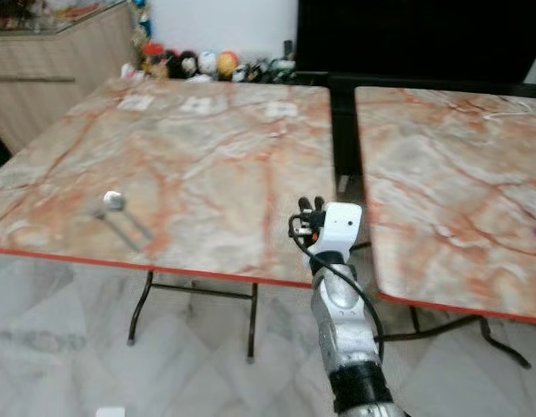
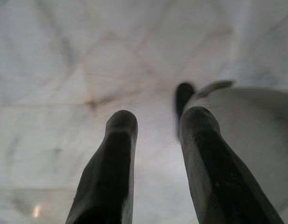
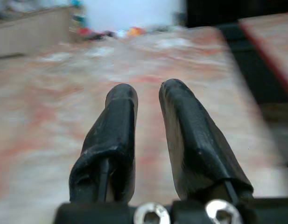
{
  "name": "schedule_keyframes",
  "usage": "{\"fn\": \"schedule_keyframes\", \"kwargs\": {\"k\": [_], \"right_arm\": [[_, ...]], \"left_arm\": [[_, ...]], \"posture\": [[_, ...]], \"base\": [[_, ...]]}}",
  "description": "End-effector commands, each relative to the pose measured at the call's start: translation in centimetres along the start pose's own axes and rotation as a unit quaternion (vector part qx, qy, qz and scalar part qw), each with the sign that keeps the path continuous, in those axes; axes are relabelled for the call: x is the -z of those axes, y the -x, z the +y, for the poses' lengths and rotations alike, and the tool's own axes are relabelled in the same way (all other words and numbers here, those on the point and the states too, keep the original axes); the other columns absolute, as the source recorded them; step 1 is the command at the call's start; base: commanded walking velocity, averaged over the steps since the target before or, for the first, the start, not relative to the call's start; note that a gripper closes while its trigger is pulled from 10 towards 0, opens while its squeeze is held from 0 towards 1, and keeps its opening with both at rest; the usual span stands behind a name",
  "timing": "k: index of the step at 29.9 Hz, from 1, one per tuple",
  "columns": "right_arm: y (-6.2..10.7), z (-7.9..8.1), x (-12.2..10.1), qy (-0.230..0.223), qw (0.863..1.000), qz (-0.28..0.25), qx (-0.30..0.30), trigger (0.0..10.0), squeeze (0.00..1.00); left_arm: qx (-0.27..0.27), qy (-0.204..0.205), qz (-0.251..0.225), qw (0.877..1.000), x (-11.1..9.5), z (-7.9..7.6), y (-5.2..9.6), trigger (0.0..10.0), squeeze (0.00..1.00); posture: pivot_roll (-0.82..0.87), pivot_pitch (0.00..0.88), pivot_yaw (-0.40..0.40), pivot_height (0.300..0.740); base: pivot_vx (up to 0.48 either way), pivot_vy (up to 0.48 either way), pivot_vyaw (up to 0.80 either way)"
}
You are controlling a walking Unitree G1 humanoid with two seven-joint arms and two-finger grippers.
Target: Setting the table
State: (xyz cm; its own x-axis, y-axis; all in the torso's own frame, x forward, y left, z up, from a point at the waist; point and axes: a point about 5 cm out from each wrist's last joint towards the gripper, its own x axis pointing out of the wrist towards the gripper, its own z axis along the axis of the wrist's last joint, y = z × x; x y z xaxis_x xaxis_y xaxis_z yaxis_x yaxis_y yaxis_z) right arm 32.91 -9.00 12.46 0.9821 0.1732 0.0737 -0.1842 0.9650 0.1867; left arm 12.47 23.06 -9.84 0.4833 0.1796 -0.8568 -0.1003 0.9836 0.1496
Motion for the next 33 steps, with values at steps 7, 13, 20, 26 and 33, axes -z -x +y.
{"fn": "schedule_keyframes", "kwargs": {"k": [7, 13, 20, 26, 33], "right_arm": [[-0.15, -0.90, -0.39, 0.006, 1.000, -0.006, 0.011, 10.0, 0.00], [-0.32, -0.83, -0.42, 0.006, 1.000, -0.005, 0.010, 10.0, 0.00], [-0.37, -1.02, -0.40, 0.004, 1.000, -0.004, 0.016, 10.0, 0.00], [-0.38, -1.05, -0.35, 0.004, 1.000, -0.002, 0.017, 10.0, 0.00], [-0.45, -1.07, -0.35, 0.007, 1.000, -0.001, 0.016, 10.0, 0.00]], "left_arm": [[0.005, -0.002, 0.002, 1.000, 0.09, -0.55, -0.01, 10.0, 0.00], [0.006, -0.005, 0.001, 1.000, 0.09, -0.57, 0.00, 10.0, 0.00], [0.003, -0.005, -0.005, 1.000, -0.08, -0.53, -0.02, 10.0, 0.00], [0.004, 0.007, -0.004, 1.000, -0.09, -0.51, -0.03, 10.0, 0.00], [0.007, 0.006, -0.003, 1.000, -0.15, -0.48, -0.04, 10.0, 0.00]], "posture": [[-0.05, 0.000, 0.002, 0.740], [-0.05, 0.000, 0.003, 0.740], [-0.04, 0.000, 0.000, 0.740], [-0.04, 0.000, -0.001, 0.740], [-0.04, 0.000, 0.003, 0.740]], "base": [[0.000, 0.480, 0.00], [0.000, 0.480, 0.00], [0.000, 0.150, 0.00], [0.000, 0.000, 0.00], [0.000, 0.000, 0.00]]}}
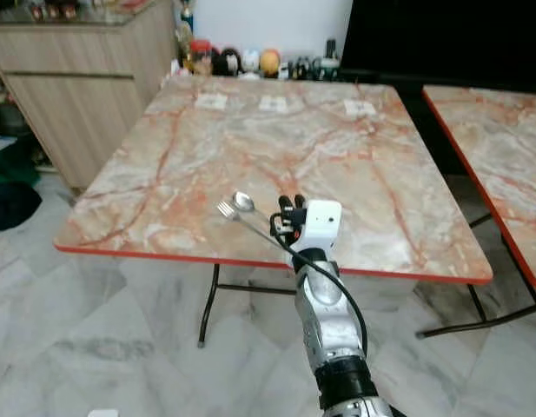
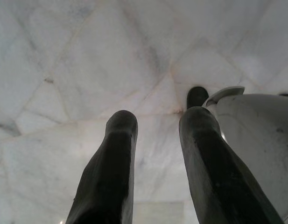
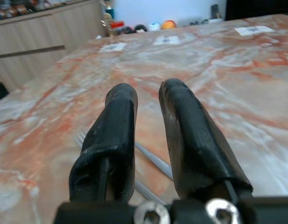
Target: Setting the table
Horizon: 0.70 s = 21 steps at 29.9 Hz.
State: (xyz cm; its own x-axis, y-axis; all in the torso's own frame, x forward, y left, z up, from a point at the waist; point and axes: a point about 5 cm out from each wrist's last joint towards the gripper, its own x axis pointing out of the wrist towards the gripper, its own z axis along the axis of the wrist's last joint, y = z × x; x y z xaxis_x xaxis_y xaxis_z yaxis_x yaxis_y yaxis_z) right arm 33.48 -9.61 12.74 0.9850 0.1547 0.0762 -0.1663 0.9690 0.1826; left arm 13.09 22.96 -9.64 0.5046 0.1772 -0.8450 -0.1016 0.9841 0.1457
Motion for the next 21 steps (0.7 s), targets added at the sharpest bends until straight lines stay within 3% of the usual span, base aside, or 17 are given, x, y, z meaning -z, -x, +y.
{"fn": "schedule_keyframes", "kwargs": {"k": [1, 8, 14, 21], "right_arm": [[0.00, -0.41, 0.02, 0.006, 1.000, 0.002, 0.006, 10.0, 0.00], [-0.12, -0.40, -0.17, 0.016, 1.000, -0.002, 0.003, 10.0, 0.00], [-0.18, -0.28, -0.19, 0.017, 1.000, -0.001, 0.000, 10.0, 0.00], [-0.08, -0.48, 0.14, 0.011, 1.000, 0.009, 0.003, 10.0, 0.00]], "left_arm": [[0.006, 0.004, 0.009, 1.000, 0.48, -0.34, 0.07, 10.0, 0.00], [0.006, 0.004, 0.009, 1.000, 0.38, -0.27, 0.05, 10.0, 0.00], [0.005, 0.004, 0.009, 1.000, 0.32, -0.19, 0.03, 10.0, 0.00], [0.004, 0.003, 0.009, 1.000, 0.32, -0.16, 0.03, 10.0, 0.00]], "posture": [[-0.04, 0.000, 0.003, 0.740], [-0.04, 0.000, 0.006, 0.740], [-0.03, 0.000, 0.007, 0.740], [-0.04, 0.001, 0.008, 0.740]], "base": [[0.240, 0.000, 0.00], [0.255, 0.000, 0.00], [0.289, 0.000, 0.75], [0.205, 0.000, 0.00]]}}
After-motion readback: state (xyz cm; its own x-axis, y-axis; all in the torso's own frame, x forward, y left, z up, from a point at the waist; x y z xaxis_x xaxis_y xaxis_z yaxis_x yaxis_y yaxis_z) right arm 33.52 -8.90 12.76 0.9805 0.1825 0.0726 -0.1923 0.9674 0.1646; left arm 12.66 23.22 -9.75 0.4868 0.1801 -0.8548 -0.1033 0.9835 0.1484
